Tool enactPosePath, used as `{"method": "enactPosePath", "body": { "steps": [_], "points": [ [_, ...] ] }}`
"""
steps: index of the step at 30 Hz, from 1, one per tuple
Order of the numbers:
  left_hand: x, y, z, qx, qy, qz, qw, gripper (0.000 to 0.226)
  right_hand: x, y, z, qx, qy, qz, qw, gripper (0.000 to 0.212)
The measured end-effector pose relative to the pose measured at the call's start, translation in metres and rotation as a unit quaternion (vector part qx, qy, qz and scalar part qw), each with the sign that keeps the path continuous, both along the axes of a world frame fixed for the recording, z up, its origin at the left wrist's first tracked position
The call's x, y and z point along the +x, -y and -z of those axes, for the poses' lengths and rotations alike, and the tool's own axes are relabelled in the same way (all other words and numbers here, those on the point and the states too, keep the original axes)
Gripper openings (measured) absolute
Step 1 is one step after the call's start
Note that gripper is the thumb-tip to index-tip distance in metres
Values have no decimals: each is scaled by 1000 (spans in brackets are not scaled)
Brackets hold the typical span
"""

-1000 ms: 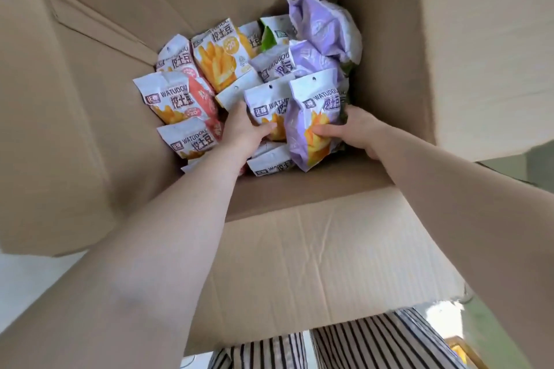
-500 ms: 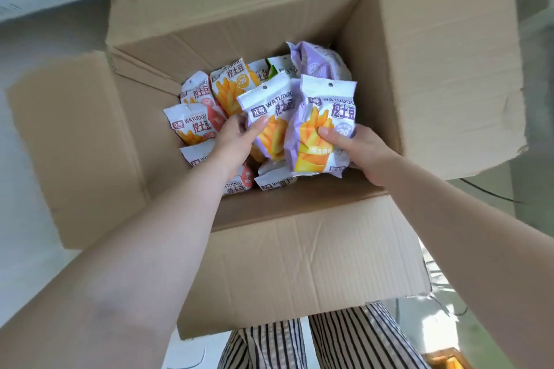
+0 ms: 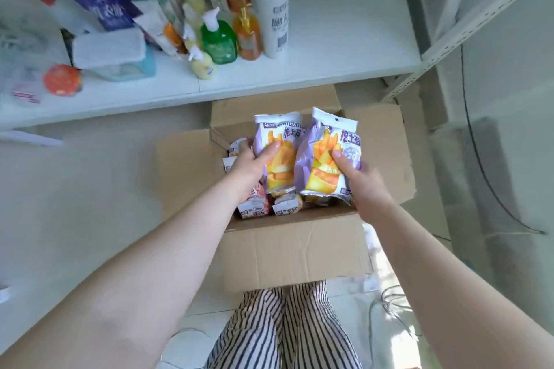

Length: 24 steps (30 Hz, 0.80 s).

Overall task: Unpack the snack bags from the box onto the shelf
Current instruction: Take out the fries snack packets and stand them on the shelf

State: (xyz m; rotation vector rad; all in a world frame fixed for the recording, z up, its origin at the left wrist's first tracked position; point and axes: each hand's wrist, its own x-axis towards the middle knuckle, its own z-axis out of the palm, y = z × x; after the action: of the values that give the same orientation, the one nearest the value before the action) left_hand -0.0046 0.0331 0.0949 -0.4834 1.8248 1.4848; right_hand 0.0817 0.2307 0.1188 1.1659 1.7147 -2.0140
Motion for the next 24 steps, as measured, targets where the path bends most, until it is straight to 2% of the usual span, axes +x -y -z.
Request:
{"method": "enactPosePath", "body": {
  "steps": [4, 7, 8, 11, 12, 16, 20, 22, 24],
  "points": [
    [17, 23, -75, 22, -15, -64, 998, 49, 23, 10, -83, 24, -20, 12, 999, 13],
    [36, 41, -131, 38, -14, -82, 996, 48, 44, 30, -136, 41, -54, -33, 997, 7],
    [43, 47, -146, 39, -30, -78, 996, 52, 50, 39, -151, 44, -72, -61, 995, 12],
    [66, 65, -192, 64, -78, -48, 994, 68, 60, 60, -185, 39, -101, -118, 987, 47],
    [73, 71, -204, 76, -78, -40, 993, 69, 64, 66, -194, 22, -111, -130, 985, 51],
    [98, 95, -243, 111, -74, -12, 991, 67, 77, 85, -225, -16, -133, -175, 975, 55],
    [112, 119, -274, 117, -107, 10, 987, 69, 79, 109, -253, -18, -143, -193, 971, 73],
    [110, 137, -282, 128, -127, -1, 984, 66, 76, 124, -265, -11, -158, -205, 966, 72],
    [104, 161, -286, 143, -149, -29, 978, 62, 69, 138, -275, -10, -175, -194, 965, 61]
  ]
}}
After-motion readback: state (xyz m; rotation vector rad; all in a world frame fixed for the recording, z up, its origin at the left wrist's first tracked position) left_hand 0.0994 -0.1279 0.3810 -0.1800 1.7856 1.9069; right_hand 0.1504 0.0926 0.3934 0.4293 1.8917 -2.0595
